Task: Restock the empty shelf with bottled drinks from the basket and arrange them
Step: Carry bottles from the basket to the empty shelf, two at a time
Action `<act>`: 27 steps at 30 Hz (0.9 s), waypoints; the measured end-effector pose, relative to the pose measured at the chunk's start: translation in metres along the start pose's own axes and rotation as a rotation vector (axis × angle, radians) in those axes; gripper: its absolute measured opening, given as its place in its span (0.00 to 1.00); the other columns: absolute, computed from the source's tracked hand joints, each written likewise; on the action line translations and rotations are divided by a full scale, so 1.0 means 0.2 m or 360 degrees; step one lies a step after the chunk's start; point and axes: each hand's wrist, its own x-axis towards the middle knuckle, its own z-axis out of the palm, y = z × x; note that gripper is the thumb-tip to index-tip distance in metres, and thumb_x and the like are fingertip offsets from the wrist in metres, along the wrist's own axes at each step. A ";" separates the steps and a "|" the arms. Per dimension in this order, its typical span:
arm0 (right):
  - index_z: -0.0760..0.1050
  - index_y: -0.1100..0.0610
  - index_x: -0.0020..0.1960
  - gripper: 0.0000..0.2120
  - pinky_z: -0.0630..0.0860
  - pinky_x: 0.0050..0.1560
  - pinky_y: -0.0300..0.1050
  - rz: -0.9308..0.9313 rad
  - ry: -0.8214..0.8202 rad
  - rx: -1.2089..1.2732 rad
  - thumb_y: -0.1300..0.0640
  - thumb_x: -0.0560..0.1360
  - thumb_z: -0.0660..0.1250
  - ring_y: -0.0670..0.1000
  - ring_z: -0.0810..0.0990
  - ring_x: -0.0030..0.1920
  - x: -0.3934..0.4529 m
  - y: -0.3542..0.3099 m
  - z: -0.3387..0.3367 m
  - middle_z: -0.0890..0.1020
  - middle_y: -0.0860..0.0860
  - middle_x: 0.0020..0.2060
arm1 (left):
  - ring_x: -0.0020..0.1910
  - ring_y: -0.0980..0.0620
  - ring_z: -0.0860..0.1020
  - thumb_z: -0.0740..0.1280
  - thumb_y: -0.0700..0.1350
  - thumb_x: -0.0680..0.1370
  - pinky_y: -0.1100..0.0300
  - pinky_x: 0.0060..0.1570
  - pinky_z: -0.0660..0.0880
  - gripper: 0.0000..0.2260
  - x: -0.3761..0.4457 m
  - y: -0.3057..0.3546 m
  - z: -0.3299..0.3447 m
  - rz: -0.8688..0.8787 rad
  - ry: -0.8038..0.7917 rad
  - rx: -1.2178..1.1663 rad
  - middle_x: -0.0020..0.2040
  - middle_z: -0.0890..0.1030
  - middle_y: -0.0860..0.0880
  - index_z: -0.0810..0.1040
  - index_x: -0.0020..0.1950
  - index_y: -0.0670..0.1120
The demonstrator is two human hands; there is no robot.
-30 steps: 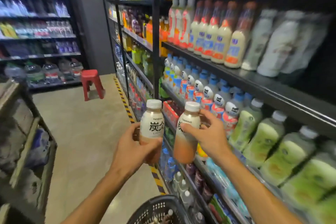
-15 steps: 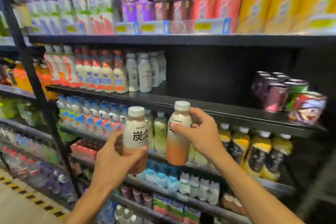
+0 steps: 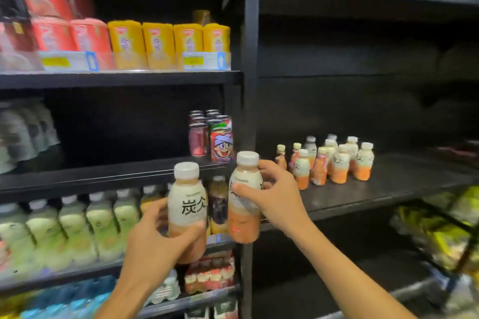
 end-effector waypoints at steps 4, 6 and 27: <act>0.80 0.47 0.61 0.24 0.82 0.51 0.42 0.0037 0.0070 -0.0067 0.54 0.68 0.82 0.42 0.84 0.52 -0.05 0.09 -0.41 0.85 0.42 0.51 | 0.48 0.65 0.80 0.83 0.49 0.64 0.68 0.44 0.72 0.26 -0.07 0.14 0.39 0.0001 -0.0110 -0.0046 0.50 0.82 0.61 0.77 0.57 0.58; 0.79 0.44 0.62 0.24 0.82 0.49 0.38 0.0069 0.0110 -0.0085 0.53 0.68 0.82 0.39 0.83 0.52 -0.08 0.13 -0.60 0.85 0.39 0.51 | 0.51 0.63 0.79 0.83 0.49 0.64 0.68 0.44 0.71 0.27 -0.11 0.20 0.57 0.0010 -0.0169 -0.0059 0.51 0.82 0.60 0.76 0.58 0.58; 0.80 0.46 0.61 0.24 0.82 0.47 0.38 0.0213 0.0537 -0.0364 0.54 0.67 0.82 0.39 0.83 0.52 0.22 0.82 -1.54 0.85 0.42 0.51 | 0.50 0.63 0.78 0.83 0.44 0.65 0.68 0.43 0.71 0.32 0.29 0.13 1.85 -0.0129 -0.0521 -0.0176 0.53 0.80 0.58 0.74 0.65 0.54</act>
